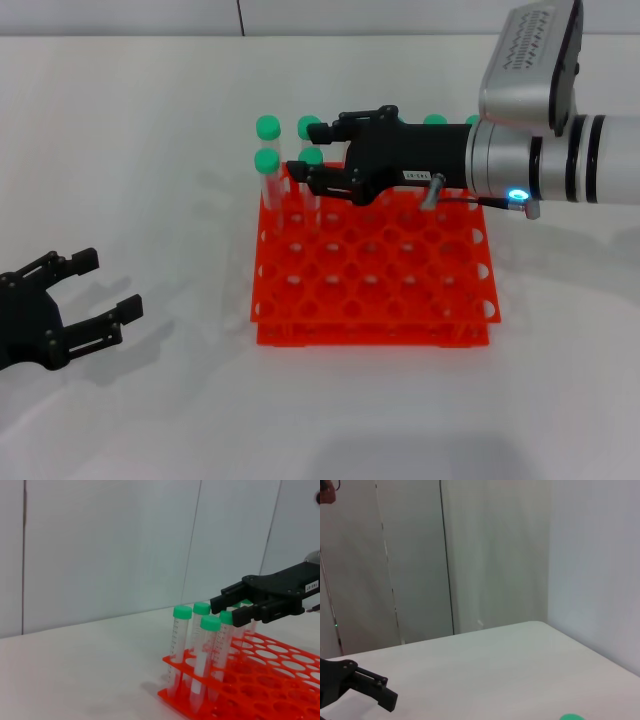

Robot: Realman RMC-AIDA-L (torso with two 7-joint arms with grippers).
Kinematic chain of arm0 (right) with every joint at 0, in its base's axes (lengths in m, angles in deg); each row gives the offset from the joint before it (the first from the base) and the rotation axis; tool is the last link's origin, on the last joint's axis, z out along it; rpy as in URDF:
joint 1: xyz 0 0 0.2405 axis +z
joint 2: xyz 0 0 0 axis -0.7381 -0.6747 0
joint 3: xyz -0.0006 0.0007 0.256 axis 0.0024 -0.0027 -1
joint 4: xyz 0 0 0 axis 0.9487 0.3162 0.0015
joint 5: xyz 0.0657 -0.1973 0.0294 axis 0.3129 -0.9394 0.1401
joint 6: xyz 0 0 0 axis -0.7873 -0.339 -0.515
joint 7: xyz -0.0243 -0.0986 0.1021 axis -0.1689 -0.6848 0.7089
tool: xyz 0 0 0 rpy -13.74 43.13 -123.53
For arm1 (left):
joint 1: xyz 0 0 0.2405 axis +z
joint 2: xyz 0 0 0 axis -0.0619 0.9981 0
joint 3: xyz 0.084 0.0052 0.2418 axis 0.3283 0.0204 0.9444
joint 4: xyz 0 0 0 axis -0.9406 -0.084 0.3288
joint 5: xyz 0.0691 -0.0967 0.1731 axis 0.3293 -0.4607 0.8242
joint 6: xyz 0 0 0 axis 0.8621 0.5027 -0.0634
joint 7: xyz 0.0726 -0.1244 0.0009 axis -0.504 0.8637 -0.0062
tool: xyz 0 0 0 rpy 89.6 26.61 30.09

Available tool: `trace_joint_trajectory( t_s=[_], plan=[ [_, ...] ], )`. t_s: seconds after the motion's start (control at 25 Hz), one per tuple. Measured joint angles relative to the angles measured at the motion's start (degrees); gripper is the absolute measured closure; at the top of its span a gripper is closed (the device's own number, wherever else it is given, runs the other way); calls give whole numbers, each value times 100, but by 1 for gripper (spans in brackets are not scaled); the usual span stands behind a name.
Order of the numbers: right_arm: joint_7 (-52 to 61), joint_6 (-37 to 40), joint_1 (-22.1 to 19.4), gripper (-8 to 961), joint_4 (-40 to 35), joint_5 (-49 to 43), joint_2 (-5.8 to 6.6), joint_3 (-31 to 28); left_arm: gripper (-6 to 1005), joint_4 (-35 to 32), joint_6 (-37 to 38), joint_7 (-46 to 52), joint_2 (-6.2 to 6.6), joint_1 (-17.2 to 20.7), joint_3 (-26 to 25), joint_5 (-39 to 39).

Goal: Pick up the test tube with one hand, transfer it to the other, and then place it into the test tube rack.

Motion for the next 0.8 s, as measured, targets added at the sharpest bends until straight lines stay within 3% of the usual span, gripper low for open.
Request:
trace_joint_trajectory(
  t_s=[0.16,0.36,0.56,0.8],
  plan=[
    [40,88,-18,534,-31,1,17,-24,138,0,0,0,0,0,0,3],
    [344,667,-200,397,-233,-28,100,-291,138,0,0,0,9,8,-4,4],
    [379,1478,-615,368,-475,-281,149,-947,138,0,1,0,20,9,-9,-11],
    [190,2512,-926,366,-486,-1013,115,-1863,138,0,7,0,50,-25,-9,-24]
  ],
)
